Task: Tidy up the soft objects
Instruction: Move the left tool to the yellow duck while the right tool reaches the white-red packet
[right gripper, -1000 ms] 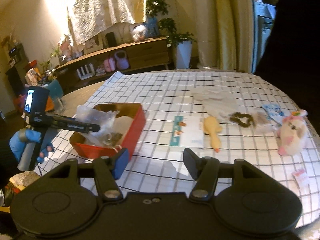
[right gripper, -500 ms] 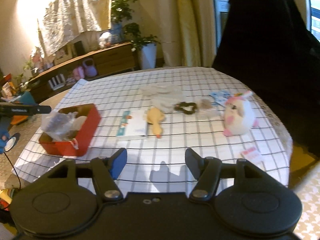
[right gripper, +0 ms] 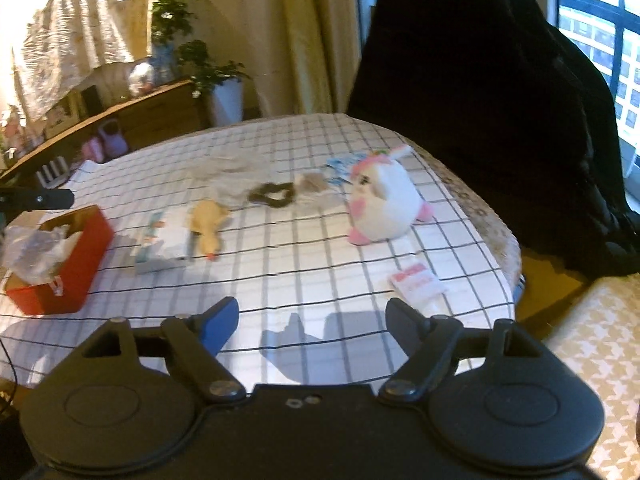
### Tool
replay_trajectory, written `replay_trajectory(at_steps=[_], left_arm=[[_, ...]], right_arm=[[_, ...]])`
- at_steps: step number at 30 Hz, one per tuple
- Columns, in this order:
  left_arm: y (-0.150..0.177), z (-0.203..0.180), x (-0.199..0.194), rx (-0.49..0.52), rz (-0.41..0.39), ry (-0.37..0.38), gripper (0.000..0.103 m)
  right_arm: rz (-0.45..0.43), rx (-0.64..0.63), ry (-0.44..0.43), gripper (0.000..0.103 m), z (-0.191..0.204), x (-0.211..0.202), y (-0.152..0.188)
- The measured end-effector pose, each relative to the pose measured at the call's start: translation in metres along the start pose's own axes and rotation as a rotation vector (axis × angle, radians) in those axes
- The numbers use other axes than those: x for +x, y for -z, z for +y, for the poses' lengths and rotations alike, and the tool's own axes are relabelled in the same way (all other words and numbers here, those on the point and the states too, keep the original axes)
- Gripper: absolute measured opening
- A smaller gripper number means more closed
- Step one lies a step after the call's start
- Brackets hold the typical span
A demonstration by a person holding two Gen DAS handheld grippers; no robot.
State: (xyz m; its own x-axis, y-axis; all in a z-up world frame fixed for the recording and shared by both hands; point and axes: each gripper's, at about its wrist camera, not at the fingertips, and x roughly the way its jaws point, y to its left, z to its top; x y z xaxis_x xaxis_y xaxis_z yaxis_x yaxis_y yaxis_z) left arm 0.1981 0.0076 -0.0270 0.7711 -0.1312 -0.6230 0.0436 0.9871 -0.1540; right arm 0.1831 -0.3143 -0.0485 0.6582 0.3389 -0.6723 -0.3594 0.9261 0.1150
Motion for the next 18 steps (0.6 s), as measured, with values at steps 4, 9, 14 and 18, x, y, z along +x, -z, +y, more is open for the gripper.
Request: replay_trajectory(at_steps=[4, 9, 14, 18], left_arm=[[-0.001, -0.009, 0.028, 0.003, 0.028, 0.004, 0.102], [-0.002, -0.015, 0.057, -0.049, 0.053, 0.03, 0.102], [-0.001, -0.026, 0.083, -0.033, 0.047, 0.015, 0.102], [0.001, -0.036, 0.102, 0.006, 0.054, -0.019, 0.102]], right_arm=[[0.023, 0.027, 0.022, 0.08, -0.017, 0.021, -0.003], [0.047, 0.035, 0.053, 0.08, -0.034, 0.043, -0.004], [0.084, 0.04, 0.081, 0.08, -0.051, 0.069, -0.006], [0.092, 0.049, 0.097, 0.08, -0.06, 0.085, -0.008]])
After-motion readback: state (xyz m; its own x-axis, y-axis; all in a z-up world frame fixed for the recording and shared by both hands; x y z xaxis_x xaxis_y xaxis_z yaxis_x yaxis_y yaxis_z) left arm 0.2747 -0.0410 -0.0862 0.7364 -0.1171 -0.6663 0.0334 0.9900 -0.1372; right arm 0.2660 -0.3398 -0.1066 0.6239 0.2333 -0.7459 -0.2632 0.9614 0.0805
